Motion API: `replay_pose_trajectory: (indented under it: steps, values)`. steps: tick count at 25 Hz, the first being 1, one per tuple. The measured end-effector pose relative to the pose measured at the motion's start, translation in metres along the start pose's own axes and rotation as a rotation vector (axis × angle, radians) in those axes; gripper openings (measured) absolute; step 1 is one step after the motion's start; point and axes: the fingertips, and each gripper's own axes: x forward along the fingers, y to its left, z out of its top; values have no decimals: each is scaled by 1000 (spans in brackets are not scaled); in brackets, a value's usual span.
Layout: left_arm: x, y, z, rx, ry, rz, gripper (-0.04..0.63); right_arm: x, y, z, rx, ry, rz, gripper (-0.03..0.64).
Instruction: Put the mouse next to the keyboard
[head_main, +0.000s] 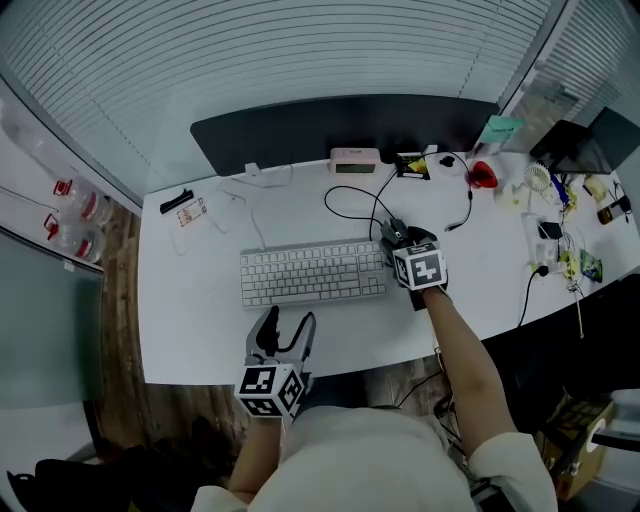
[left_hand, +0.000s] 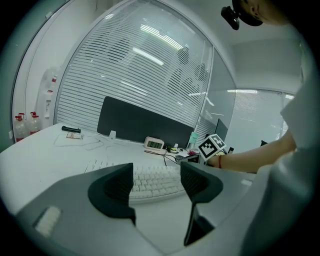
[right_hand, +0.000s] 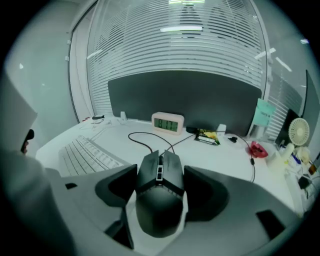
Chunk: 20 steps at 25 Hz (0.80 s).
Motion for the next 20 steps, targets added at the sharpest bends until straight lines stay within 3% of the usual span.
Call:
replay_pose_trajectory:
  steps: [20]
  values:
    - [0, -26, -20, 29, 50, -48, 299, -29, -65, -88, 155, 87, -141, 295]
